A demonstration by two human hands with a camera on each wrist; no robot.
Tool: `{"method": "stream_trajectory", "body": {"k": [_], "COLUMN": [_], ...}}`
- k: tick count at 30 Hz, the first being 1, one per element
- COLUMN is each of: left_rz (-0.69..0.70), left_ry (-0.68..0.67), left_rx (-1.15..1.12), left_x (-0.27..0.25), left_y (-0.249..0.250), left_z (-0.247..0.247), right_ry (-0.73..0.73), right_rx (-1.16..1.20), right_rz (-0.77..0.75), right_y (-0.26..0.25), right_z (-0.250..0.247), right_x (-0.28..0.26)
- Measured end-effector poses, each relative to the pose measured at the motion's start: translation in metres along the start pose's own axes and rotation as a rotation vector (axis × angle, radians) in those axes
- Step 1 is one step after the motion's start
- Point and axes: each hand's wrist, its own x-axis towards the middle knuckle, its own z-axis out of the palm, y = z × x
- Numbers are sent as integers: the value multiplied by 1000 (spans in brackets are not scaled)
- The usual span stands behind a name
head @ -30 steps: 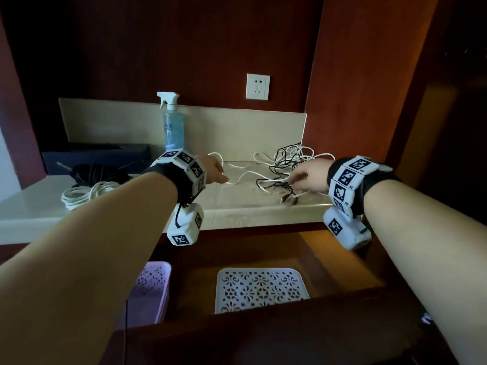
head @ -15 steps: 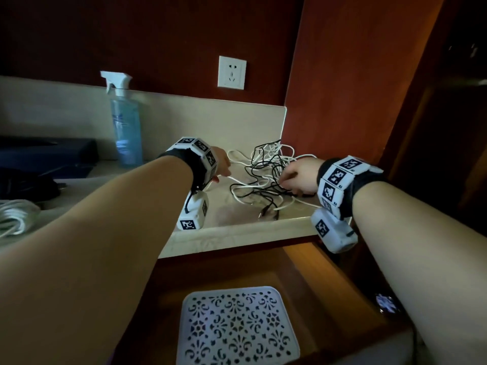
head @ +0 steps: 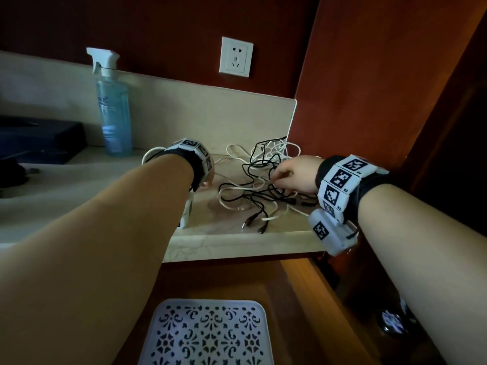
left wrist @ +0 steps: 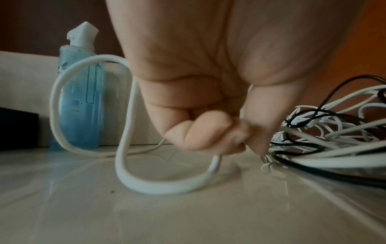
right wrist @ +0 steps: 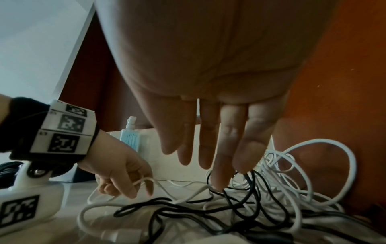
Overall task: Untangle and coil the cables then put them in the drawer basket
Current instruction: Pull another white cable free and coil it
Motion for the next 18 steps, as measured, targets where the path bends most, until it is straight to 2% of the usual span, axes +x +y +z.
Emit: {"method": "stream_trajectory", "body": {"k": [2,4,7,9,12,15,18], "left_rz": [18,92,159,195,253,266,305], "left_ry": [47,106,298,362,394,392,375], "left_rx": [-14,-111,-321,-461,-702,-768,-848], "left_x": [-12,-32,-62,-78,-109,-130,-148], "left_y": [3,10,12,6,-7,-27,-46], "left_z": [-4,-15,-45,-68,-99,-109,-106], "right_ry": [2,9,53,68,119,254,325], "right_rx": [27,76,101,60,133,303,357], "right_rz": [-1,3,0,-38,-68,11,81], "right_y": [0,-1,-7,-16,-33,-42,-40], "right_z": [2,2,1,3,4,-9,-16], "right_x": [5,13,25,33,46,57,60]}}
